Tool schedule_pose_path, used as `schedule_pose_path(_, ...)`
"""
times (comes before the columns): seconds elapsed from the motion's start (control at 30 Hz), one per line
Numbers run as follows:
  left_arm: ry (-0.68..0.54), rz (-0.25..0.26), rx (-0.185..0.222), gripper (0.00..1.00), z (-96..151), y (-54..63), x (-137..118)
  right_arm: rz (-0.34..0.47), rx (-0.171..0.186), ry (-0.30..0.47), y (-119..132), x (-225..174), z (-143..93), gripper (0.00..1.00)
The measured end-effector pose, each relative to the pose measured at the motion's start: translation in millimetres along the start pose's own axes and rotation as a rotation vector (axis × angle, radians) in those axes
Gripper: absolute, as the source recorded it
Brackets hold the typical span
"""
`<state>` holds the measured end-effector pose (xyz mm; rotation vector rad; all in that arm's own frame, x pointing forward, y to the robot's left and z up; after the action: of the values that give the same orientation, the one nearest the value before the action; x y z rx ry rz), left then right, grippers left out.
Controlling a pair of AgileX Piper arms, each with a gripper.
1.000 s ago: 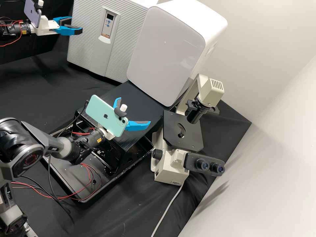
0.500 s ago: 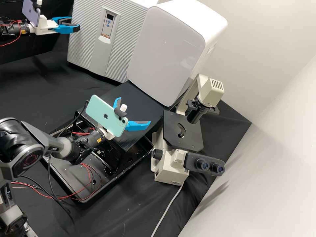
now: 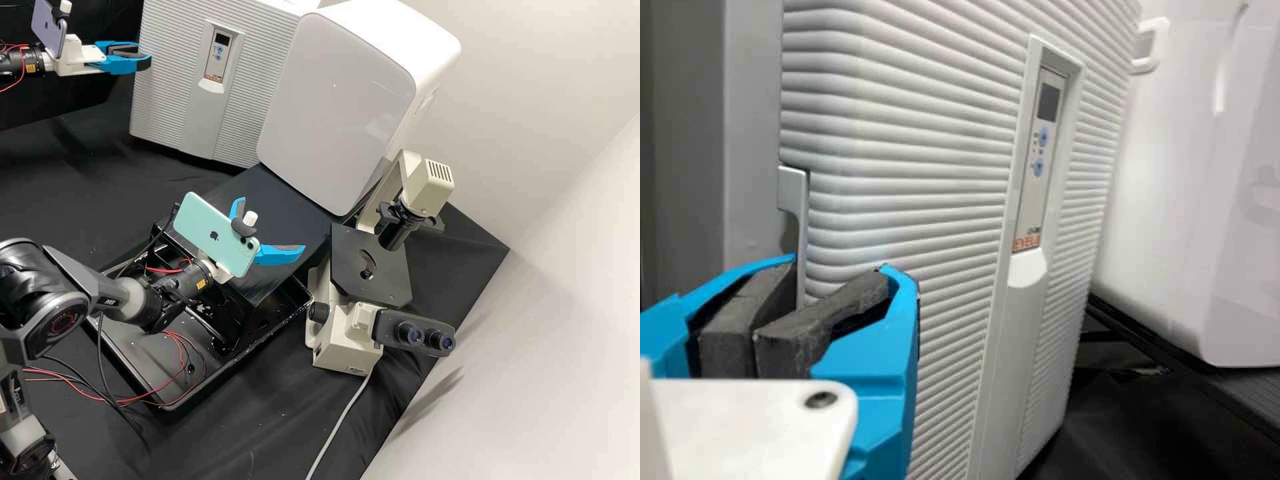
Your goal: Open the incubator door
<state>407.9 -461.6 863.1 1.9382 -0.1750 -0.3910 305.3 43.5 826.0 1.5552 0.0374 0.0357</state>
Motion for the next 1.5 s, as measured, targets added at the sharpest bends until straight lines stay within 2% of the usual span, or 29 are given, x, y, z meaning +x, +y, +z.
schedule_pose_path(0.23,-0.064,-0.044,0.025,0.00,27.9,-4.1,-25.1,0.000,0.000,0.000,0.0,0.0,0.0,1.00)
schedule_pose_path(0.4,-0.180,-0.036,0.106,0.00,59.0,-4.7,-48.7,0.000,0.000,0.000,0.0,0.0,0.0,1.00)
schedule_pose_path(0.47,-0.200,-0.039,0.126,0.00,68.2,-6.4,-58.0,0.000,0.000,0.000,0.0,0.0,0.0,1.00)
schedule_pose_path(0.67,-0.293,0.066,0.139,0.00,96.8,6.1,-90.3,0.000,0.000,0.000,0.0,0.0,0.0,1.00)
schedule_pose_path(0.77,-0.315,0.095,0.144,0.00,106.1,9.8,-102.9,0.000,0.000,0.000,0.0,0.0,0.0,1.00)
schedule_pose_path(1.17,-0.249,0.167,0.092,0.00,102.0,17.4,-106.8,0.000,0.000,0.000,0.0,0.0,0.0,1.00)
schedule_pose_path(1.37,-0.197,0.148,0.102,0.00,96.2,17.7,-107.2,0.000,0.000,0.000,0.0,0.0,0.0,1.00)
schedule_pose_path(1.5,-0.066,0.156,0.102,0.00,82.1,19.6,-107.8,0.000,0.000,0.000,0.0,0.0,0.0,1.00)
